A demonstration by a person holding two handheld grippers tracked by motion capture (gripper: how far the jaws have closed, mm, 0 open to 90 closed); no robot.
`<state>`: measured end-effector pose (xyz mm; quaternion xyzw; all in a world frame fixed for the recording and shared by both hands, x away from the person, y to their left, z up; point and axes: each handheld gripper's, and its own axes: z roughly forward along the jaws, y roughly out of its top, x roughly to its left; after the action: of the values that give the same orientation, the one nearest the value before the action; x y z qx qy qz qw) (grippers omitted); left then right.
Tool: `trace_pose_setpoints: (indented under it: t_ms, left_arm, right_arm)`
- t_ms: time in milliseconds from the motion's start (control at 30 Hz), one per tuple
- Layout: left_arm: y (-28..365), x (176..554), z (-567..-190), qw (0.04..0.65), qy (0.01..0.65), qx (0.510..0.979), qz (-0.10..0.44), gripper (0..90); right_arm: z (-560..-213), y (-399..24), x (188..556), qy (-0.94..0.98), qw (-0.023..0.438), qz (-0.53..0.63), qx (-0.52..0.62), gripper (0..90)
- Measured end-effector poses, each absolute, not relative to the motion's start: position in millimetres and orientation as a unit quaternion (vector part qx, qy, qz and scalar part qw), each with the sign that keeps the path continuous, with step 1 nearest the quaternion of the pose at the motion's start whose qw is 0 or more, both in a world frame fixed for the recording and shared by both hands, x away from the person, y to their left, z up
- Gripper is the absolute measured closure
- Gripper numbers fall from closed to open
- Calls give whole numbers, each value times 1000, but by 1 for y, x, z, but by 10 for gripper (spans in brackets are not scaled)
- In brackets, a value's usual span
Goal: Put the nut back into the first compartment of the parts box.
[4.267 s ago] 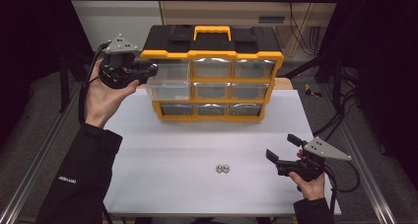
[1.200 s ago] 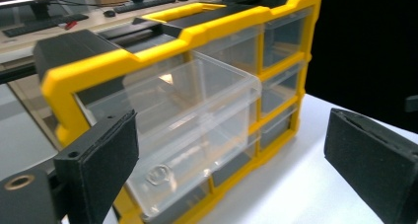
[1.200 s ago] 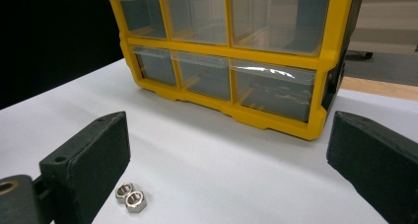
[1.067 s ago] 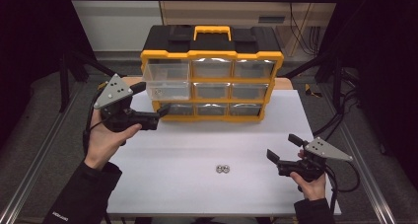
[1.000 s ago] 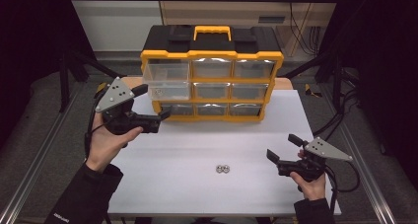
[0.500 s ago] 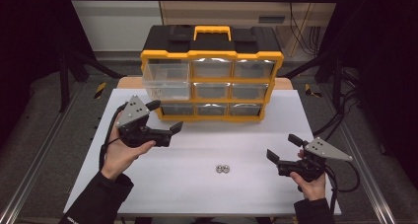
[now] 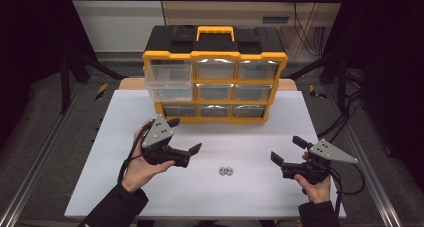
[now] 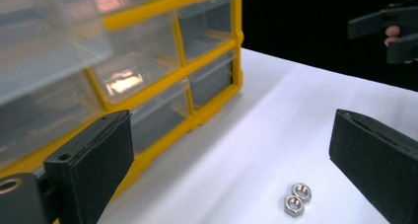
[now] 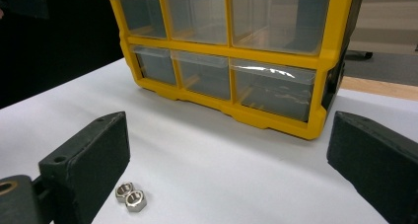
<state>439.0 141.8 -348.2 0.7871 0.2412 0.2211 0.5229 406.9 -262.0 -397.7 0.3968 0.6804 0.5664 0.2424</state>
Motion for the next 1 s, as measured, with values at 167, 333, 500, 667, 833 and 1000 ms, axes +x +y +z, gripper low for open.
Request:
trace_pose_setpoints:
  t_ms: [167, 333, 500, 667, 833, 1000]
  left_arm:
    - [133, 439, -362, 518, 240, 795, 207, 29]
    - [125, 439, -373, 515, 239, 800, 193, 29]
    - [118, 438, -385, 506, 235, 809, 182, 29]
    - [111, 438, -399, 492, 237, 820, 170, 30]
    - [102, 440, -412, 478, 240, 830, 157, 36]
    - [92, 442, -424, 463, 242, 840, 146, 42]
  right_arm:
    - [-398, -262, 407, 680, 243, 566, 397, 32]
    - [-399, -263, 407, 682, 245, 563, 397, 32]
    - [-399, -262, 407, 682, 243, 564, 398, 32]
    - [-399, -262, 407, 683, 243, 564, 397, 32]
    - [-399, -261, 407, 683, 242, 564, 396, 32]
    - [-400, -261, 407, 684, 243, 563, 396, 32]
